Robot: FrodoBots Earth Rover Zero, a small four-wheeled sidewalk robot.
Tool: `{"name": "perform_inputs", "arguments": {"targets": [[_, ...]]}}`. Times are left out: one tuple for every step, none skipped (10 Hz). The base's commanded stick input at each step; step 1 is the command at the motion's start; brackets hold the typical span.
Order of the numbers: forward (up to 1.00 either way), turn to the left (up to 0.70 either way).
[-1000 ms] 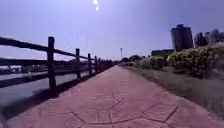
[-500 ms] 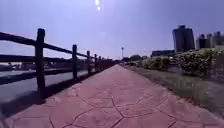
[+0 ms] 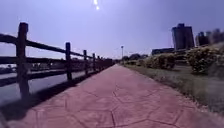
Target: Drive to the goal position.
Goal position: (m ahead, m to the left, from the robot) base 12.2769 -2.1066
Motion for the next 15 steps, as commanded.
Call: {"name": "perform_inputs", "arguments": {"targets": [[1.0,0.01],[1.0,0.01],[1.0,0.01],[1.0,0.01],[1.0,0.01],[1.0,0.01],[1.0,0.01],[1.0,0.01],[1.0,0.01],[1.0,0.01],[1.0,0.01],[1.0,0.01],[1.0,0.01],[1.0,0.01],[1.0,0.01]]}}
